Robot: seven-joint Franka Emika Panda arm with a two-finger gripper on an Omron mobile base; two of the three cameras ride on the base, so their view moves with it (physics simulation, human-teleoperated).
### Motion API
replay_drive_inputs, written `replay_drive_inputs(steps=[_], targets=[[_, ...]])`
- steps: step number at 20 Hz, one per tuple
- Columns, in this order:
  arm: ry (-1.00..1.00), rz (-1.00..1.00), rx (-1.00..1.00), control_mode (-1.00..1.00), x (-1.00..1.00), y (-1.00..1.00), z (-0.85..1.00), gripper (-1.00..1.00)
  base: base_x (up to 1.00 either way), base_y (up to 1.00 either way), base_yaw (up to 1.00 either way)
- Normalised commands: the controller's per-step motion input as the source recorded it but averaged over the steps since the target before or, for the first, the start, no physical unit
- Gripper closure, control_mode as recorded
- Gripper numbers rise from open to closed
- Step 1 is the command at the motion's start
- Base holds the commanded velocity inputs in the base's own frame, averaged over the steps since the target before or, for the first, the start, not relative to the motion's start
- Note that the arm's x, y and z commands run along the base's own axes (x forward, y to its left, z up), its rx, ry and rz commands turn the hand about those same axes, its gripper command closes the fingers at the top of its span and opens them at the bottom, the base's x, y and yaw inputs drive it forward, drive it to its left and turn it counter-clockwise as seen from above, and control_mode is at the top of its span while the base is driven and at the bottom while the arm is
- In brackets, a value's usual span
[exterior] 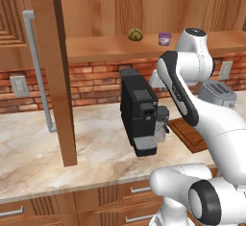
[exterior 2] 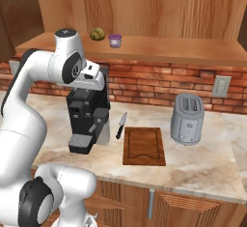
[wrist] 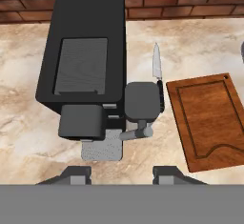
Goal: Pick the bread, place it on the cutting board, pick the jam, place it on the counter, and close the cabinet.
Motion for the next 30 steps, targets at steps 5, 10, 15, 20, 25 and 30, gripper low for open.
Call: replay_drive_inputs(steps=[5,10,15,20,25,30], targets=[[-0.04,0.00,0.00,-1.00,-0.01,0.00,0.00,-1.00,0.00,0.00,0.00],[-0.13,0.00,0.00,-1.00,-0.07,-0.04,0.00,-1.00,0.00,0.00,0.00],[-0.18,0.00,0.00,-1.00,-0.08,-0.07,0.00,-1.00,0.00,0.00,0.00],[-0.21,0.01,0.00,-1.00,-0.09,-0.12,0.04,-1.00,0.00,0.00,0.00],[-0.17,0.03,0.00,-1.00,-0.07,-0.11,0.06,-1.00,0.00,0.00,0.00],[-0.06,0.08,0.00,-1.00,-0.10,-0.24,0.15,-1.00,0.00,0.00,0.00]])
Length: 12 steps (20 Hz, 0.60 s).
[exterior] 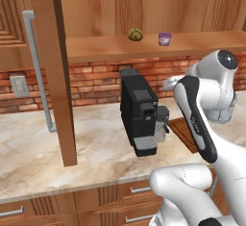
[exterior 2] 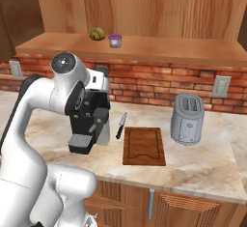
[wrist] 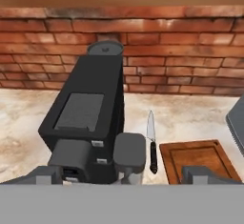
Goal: Pick the bread, place it on the cutting board, pick the jam, place it on the counter, and close the cabinet.
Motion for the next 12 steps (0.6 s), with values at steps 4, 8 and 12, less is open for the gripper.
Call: replay_drive_inputs(steps=[4,8,12], targets=[[0.00,0.03,0.00,-1.00,-0.04,-0.10,0.27,-1.00,0.00,0.00,0.00],[0.00,0.00,0.00,-1.00,0.00,-0.02,0.35,-1.00,0.00,0.00,0.00],[0.00,0.00,0.00,-1.00,0.00,0.00,0.41,-1.00,0.00,0.00,0.00]])
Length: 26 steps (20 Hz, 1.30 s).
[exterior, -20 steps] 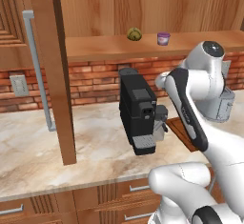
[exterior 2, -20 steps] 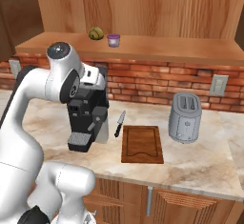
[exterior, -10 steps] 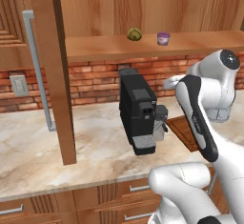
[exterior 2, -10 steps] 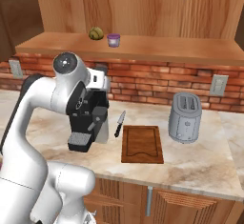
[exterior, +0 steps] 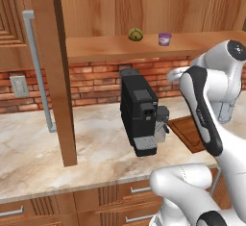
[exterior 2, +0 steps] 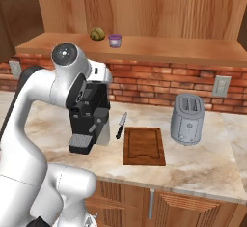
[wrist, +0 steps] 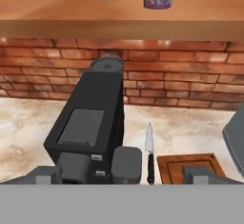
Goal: Pick the bread, place it on the cutting board, pick the jam, place it on the counter, and close the cabinet.
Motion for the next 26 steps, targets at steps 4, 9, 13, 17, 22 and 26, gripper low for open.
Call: replay_drive_inputs(steps=[4,9,13,17,22,26], targets=[[0.00,0.00,0.00,-1.00,0.00,0.00,0.39,-1.00,0.00,0.00,0.00],[0.00,0.00,0.00,-1.00,0.00,-0.05,0.20,-1.00,0.00,0.00,0.00],[0.00,0.00,0.00,-1.00,0.00,-0.05,0.13,-1.00,0.00,0.00,0.00],[0.00,0.00,0.00,-1.00,0.00,-0.02,0.02,-1.00,0.00,0.00,0.00],[0.00,0.00,0.00,-1.00,0.00,0.00,0.08,-1.00,0.00,0.00,0.00],[0.00,0.00,0.00,-1.00,0.00,0.00,0.18,-1.00,0.00,0.00,0.00]])
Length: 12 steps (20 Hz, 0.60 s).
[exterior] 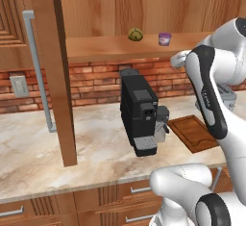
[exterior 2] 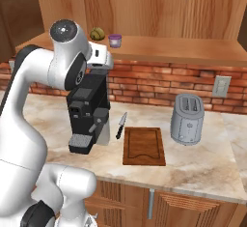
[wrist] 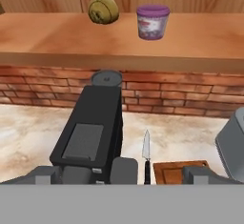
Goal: Pick the bread, place it on the cutting board, pick the jam, place it on the counter, and close the cabinet.
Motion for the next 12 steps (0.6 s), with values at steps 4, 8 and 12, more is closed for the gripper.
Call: replay_drive_inputs(steps=[4,8,12], targets=[[0.00,0.00,0.00,-1.00,0.00,0.00,0.22,-1.00,0.00,0.00,0.00],[0.00,0.00,0.00,-1.00,0.00,-0.03,0.17,-1.00,0.00,0.00,0.00],[0.00,0.00,0.00,-1.00,0.02,-0.03,0.15,-1.00,0.00,0.00,0.00]])
